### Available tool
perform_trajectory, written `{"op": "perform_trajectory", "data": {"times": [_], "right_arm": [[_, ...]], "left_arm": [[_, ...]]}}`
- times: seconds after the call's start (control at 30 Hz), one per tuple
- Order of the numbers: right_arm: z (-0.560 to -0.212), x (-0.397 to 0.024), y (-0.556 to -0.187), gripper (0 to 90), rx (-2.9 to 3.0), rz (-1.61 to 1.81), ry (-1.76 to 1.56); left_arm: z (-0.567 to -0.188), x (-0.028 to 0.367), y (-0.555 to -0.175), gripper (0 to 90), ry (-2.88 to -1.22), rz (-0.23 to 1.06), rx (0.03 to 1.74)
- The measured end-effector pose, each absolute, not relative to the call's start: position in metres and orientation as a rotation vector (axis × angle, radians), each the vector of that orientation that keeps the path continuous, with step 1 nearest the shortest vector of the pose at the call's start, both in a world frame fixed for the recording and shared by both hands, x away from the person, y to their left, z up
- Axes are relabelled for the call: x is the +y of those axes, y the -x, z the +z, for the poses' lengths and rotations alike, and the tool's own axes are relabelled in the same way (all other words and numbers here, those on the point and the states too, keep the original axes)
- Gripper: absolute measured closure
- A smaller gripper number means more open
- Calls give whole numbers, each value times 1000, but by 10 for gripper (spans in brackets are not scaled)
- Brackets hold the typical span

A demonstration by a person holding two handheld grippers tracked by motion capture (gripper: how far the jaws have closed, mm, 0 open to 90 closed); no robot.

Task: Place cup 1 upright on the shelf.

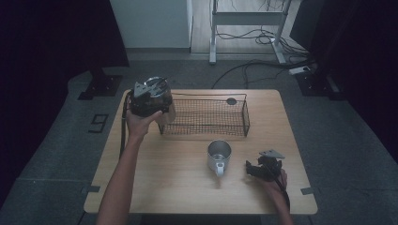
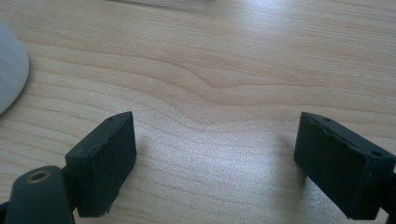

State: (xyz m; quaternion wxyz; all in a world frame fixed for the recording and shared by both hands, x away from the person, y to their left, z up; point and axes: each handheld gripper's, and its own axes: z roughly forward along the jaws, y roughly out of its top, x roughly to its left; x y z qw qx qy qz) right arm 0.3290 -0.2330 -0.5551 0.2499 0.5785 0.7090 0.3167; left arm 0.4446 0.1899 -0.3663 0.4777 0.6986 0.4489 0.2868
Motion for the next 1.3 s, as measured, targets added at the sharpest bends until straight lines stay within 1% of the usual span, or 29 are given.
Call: {"op": "perform_trajectory", "data": {"times": [0.63, 1.3], "right_arm": [[-555, -233, -329, 125, 1932, 862, -1574], [-555, -233, -329, 126, 1931, 863, -1577]], "left_arm": [[-371, 175, -459, 40, -1713, 686, 1096], [-382, 159, -482, 40, -1734, 677, 1128]]}}
